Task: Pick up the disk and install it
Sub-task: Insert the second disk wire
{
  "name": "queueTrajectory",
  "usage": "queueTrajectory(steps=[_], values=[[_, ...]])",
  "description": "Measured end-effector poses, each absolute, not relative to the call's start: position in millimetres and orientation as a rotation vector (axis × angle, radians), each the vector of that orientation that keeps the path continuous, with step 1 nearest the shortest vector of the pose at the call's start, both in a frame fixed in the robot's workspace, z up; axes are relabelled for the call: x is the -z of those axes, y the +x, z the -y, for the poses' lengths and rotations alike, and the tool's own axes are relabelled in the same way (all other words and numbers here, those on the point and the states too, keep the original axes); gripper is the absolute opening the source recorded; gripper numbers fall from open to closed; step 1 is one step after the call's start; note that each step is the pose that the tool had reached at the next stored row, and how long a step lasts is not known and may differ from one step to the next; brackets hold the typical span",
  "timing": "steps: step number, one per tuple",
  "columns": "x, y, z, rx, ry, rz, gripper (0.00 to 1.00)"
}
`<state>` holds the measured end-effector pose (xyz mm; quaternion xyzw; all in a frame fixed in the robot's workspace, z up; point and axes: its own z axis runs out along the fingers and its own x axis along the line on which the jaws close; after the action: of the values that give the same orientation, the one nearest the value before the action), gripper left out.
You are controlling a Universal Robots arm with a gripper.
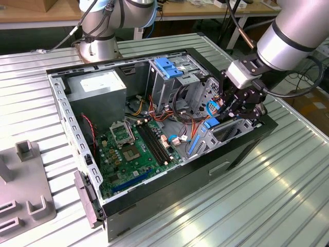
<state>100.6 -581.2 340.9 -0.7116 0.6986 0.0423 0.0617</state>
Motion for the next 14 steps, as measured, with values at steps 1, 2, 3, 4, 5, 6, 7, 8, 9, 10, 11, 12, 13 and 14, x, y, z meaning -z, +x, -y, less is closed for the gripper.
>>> queueTrajectory(steps=[1,2,3,4,5,6,7,8,9,10,11,12,13,14], values=[[-344.7,100.6,581.2,-0.128,-2.152,-2.112,0.24],[-350.1,100.6,581.2,-0.128,-2.152,-2.112,0.24],[-354.3,100.6,581.2,-0.128,-2.152,-2.112,0.24],[-354.6,100.6,581.2,-0.128,-2.152,-2.112,0.24],[-354.6,100.6,581.2,-0.128,-2.152,-2.112,0.24],[-354.6,100.6,581.2,-0.128,-2.152,-2.112,0.22],[-354.7,100.6,581.2,-0.128,-2.152,-2.112,0.22],[-354.7,100.6,581.2,-0.128,-2.152,-2.113,0.10],[-354.7,100.6,581.2,-0.128,-2.152,-2.113,0.10],[-354.7,100.6,581.2,-0.128,-2.152,-2.113,0.10],[-354.7,100.6,581.2,-0.127,-2.152,-2.113,0.10],[-354.8,100.6,581.2,-0.127,-2.152,-2.113,0.10],[-354.8,100.6,581.2,-0.127,-2.152,-2.113,0.10],[-354.8,100.6,581.2,-0.127,-2.152,-2.113,0.10]])
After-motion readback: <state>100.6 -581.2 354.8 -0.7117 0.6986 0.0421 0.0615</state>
